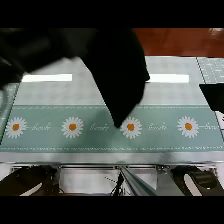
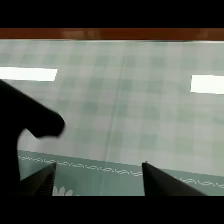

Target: Fold the shirts.

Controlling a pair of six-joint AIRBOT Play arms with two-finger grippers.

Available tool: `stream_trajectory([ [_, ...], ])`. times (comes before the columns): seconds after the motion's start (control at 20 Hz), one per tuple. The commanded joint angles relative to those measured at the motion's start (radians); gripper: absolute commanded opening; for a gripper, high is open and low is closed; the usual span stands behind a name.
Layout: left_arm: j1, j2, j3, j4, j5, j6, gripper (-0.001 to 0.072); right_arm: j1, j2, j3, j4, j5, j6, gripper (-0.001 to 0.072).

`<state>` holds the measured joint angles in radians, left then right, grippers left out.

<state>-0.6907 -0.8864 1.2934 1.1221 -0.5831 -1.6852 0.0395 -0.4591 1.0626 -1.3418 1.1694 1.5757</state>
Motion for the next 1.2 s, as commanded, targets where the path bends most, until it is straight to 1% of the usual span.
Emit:
stream_trajectory([
  [0.0, -0.092, -0.001, -0.238, 0.005, 0.029, -0.040, 0.0029, 0.001, 0.008, 0.001, -0.002, 0.008, 0.011, 0.0621],
  [0.1, -0.048, -0.001, -0.368, 0.012, -0.046, -0.037, 0.0029, 0.001, 0.007, 0.001, -0.002, 0.013, 0.011, 0.0621],
  [0.25, 0.075, -0.002, -0.539, 0.065, -0.179, -0.037, 0.0030, 0.001, 0.007, -0.037, -0.002, 0.010, 0.010, 0.0621],
  [0.35, 0.154, -0.003, -0.618, 0.067, -0.274, -0.037, 0.0033, 0.001, 0.007, -0.083, 0.000, 0.006, 0.010, 0.0621],
  [0.4, 0.187, -0.005, -0.640, 0.068, -0.324, -0.037, 0.0094, 0.001, 0.007, -0.101, 0.010, 0.006, 0.012, 0.0621],
  [0.45, 0.219, -0.005, -0.652, 0.076, -0.376, -0.037, 0.0490, 0.001, 0.007, -0.116, 0.009, 0.001, 0.014, 0.0621],
  [0.5, 0.248, -0.005, -0.649, 0.097, -0.430, -0.035, 0.0709, 0.001, 0.007, -0.126, 0.009, -0.030, 0.016, 0.0621],
  [0.6, 0.319, -0.004, -0.597, 0.175, -0.548, -0.029, 0.0706, 0.001, 0.007, -0.128, 0.004, -0.148, 0.037, 0.0621],
  [0.65, 0.362, 0.000, -0.554, 0.222, -0.602, -0.029, 0.0706, -0.002, 0.007, -0.127, -0.049, -0.217, 0.061, 0.0621],
  [0.7, 0.409, 0.008, -0.504, 0.261, -0.651, -0.029, 0.0706, -0.013, 0.000, -0.118, -0.183, -0.247, 0.145, 0.0622],
  [0.75, 0.465, 0.027, -0.452, 0.278, -0.687, -0.029, 0.0706, -0.039, -0.016, -0.100, -0.375, -0.221, 0.234, 0.0623],
  [0.8, 0.520, 0.060, -0.418, 0.277, -0.698, -0.029, 0.0706, -0.076, -0.032, -0.093, -0.555, -0.167, 0.293, 0.0626],
  [0.85, 0.563, 0.103, -0.415, 0.268, -0.692, -0.034, 0.0706, -0.132, -0.055, -0.096, -0.700, -0.089, 0.308, 0.0626],
  [0.9, 0.597, 0.154, -0.440, 0.246, -0.673, -0.068, 0.0705, -0.200, -0.083, -0.107, -0.771, -0.024, 0.304, 0.0625],
  [0.95, 0.615, 0.197, -0.491, 0.191, -0.639, -0.093, 0.0705, -0.280, -0.111, -0.135, -0.758, 0.016, 0.304, 0.0625],
  [1.0, 0.618, 0.228, -0.571, 0.083, -0.591, -0.093, 0.0704, -0.368, -0.141, -0.186, -0.650, 0.032, 0.293, 0.0623],
  [1.05, 0.614, 0.234, -0.665, -0.071, -0.546, -0.065, 0.0703, -0.441, -0.166, -0.256, -0.458, 0.028, 0.222, 0.0622],
  [1.1, 0.602, 0.221, -0.757, -0.237, -0.489, 0.034, 0.0702, -0.483, -0.187, -0.331, -0.238, 0.021, 0.119, 0.0622],
  [1.15, 0.592, 0.188, -0.842, -0.391, -0.439, 0.178, 0.0702, -0.492, -0.208, -0.412, 0.001, 0.012, -0.003, 0.0622],
])
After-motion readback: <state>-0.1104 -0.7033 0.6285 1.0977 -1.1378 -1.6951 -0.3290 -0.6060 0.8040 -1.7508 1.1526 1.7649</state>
